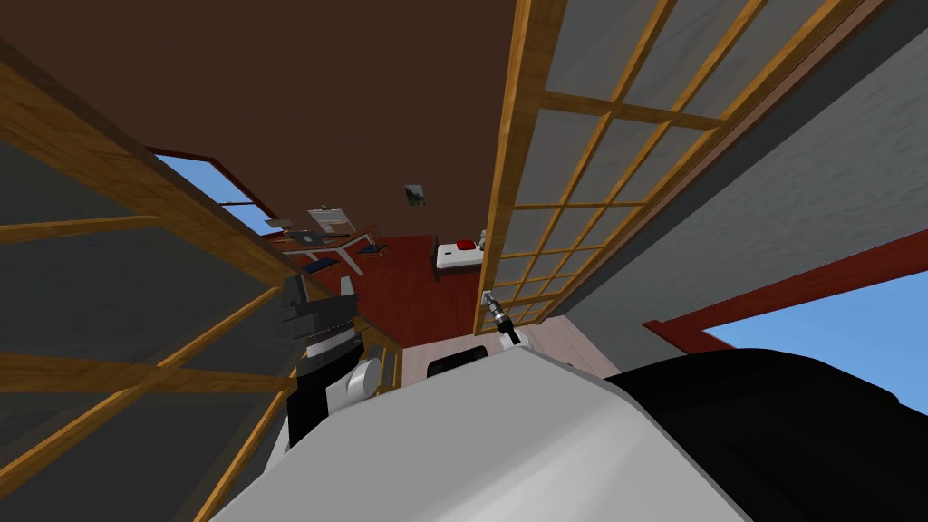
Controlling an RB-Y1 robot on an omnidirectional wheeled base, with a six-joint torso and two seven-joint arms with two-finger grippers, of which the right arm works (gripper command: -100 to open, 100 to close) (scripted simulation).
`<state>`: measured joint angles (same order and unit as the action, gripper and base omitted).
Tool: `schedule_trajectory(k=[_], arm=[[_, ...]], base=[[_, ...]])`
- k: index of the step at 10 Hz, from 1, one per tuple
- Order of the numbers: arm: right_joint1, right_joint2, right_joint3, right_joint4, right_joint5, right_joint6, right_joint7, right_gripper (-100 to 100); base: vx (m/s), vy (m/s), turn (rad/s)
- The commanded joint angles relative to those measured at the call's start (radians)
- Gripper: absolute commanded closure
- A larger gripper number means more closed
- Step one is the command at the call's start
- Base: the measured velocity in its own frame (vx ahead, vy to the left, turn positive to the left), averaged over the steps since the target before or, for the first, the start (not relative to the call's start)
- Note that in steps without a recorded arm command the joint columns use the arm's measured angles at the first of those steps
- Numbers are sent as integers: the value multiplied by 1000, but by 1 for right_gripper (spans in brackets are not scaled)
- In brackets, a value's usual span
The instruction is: Pull the door open
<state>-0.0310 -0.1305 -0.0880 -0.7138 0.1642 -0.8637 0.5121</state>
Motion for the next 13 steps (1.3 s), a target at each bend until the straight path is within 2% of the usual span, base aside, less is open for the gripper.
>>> schedule_trajectory(k=[1,2,3,5,8,9,10,12,13], arm=[[4,-3,1,4,-14,3,-37,100],[5,-10,9,4,-35,2,-70,100],[5,-10,9,4,-35,2,-79,100],[8,-25,25,5,-77,0,-143,100],[9,-32,33,5,-98,-1,-203,100],[11,-39,43,5,-120,-2,-241,100],[11,-39,43,5,-120,-2,-245,100],[13,-54,61,5,-164,-4,-310,100],[13,-54,61,5,-164,-4,-328,100]], base=[[-18,-2,27],[-22,0,61],[-21,2,34],[-28,0,78],[-20,-3,53],[-19,-2,80],[-17,-3,30],[-29,-2,84],[-27,-4,38]])
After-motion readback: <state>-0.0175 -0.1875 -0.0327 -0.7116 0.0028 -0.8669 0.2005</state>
